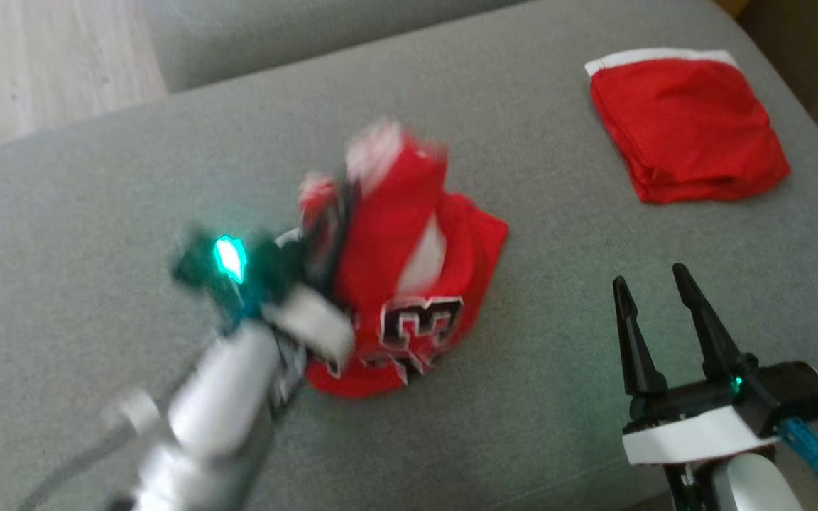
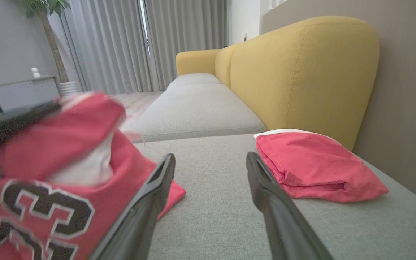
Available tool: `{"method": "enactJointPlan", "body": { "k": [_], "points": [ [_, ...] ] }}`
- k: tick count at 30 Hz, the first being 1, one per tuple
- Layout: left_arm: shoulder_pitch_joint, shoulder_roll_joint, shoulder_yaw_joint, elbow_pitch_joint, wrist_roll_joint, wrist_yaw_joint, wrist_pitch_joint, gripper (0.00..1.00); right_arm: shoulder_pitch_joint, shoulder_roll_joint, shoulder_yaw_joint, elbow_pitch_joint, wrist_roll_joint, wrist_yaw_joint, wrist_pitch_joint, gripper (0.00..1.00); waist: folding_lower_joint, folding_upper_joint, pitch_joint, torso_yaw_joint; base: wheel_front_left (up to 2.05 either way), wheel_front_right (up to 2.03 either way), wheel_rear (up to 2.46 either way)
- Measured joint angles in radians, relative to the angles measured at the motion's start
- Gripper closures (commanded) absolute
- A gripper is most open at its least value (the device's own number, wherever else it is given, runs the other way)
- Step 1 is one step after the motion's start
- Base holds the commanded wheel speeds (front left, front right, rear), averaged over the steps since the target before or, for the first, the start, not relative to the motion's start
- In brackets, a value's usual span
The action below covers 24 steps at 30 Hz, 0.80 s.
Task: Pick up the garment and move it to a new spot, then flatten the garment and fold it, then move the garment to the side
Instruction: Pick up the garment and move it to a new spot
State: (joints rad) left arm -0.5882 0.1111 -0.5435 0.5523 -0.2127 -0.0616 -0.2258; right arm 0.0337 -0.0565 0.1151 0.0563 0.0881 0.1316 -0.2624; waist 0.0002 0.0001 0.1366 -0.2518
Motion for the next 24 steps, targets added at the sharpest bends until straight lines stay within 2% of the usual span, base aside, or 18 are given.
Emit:
{"method": "enactJointPlan", "body": {
  "k": [1, 2, 3, 4, 5, 8, 11, 16, 21, 24],
  "points": [
    [0.040, -0.009, -0.011, 0.022, 0.001, 0.010, -0.011, 1.00, -0.006, 0.001, -0.001, 0.004, 0.000, 0.000, 0.000, 0.00, 0.0001, 0.0000, 0.011, -0.001, 0.00, 0.00, 0.00],
    [0.074, -0.018, -0.017, 0.043, 0.003, 0.021, -0.017, 0.93, -0.011, 0.002, 0.000, 0.007, 0.000, 0.000, 0.000, 0.00, 0.0001, 0.0000, 0.021, -0.002, 0.00, 0.00, 0.00],
    [0.074, -0.018, -0.017, 0.043, 0.003, 0.021, -0.017, 0.69, -0.011, 0.002, 0.000, 0.007, 0.000, 0.000, 0.000, 0.00, 0.0001, 0.0000, 0.021, -0.002, 0.00, 0.00, 0.00],
    [0.103, -0.027, -0.019, 0.058, 0.002, 0.035, -0.021, 0.51, -0.014, 0.003, 0.000, 0.010, 0.001, 0.000, 0.000, 0.00, 0.0001, 0.0000, 0.029, -0.001, 0.00, 0.00, 0.00],
    [0.126, -0.032, -0.019, 0.059, 0.002, 0.050, -0.023, 0.02, -0.017, 0.004, -0.001, 0.015, 0.004, 0.000, 0.000, 0.00, 0.0001, 0.0000, 0.034, 0.001, 0.00, 0.00, 0.00],
    [0.181, -0.050, 0.011, -0.041, 0.002, 0.107, -0.026, 0.00, -0.021, 0.007, -0.019, 0.036, 0.007, 0.000, 0.000, 0.00, 0.0000, 0.0000, 0.033, 0.030, 0.00, 0.00, 0.00],
    [0.236, -0.058, 0.033, -0.124, 0.009, 0.142, -0.027, 0.00, -0.015, 0.007, -0.034, 0.060, 0.007, 0.000, 0.000, 0.00, -0.0002, 0.0000, 0.010, 0.063, 0.00, 0.00, 0.00],
    [0.380, -0.059, 0.058, -0.194, 0.040, 0.168, -0.028, 0.00, 0.036, 0.008, -0.053, 0.087, 0.007, 0.000, 0.000, 0.00, -0.0003, 0.0000, -0.052, 0.128, 0.00, 0.00, 0.00],
    [0.483, -0.055, 0.110, -0.264, 0.041, 0.156, -0.028, 0.00, 0.068, 0.009, -0.080, 0.094, 0.007, 0.000, 0.000, 0.00, -0.0003, 0.0000, -0.110, 0.212, 0.00, 0.00, 0.00],
    [0.531, -0.050, 0.170, -0.329, 0.059, 0.182, -0.028, 0.00, 0.068, 0.009, -0.092, 0.100, 0.007, 0.000, 0.000, 0.00, -0.0003, 0.0000, -0.142, 0.258, 0.00, 0.00, 0.00]
  ]
}}
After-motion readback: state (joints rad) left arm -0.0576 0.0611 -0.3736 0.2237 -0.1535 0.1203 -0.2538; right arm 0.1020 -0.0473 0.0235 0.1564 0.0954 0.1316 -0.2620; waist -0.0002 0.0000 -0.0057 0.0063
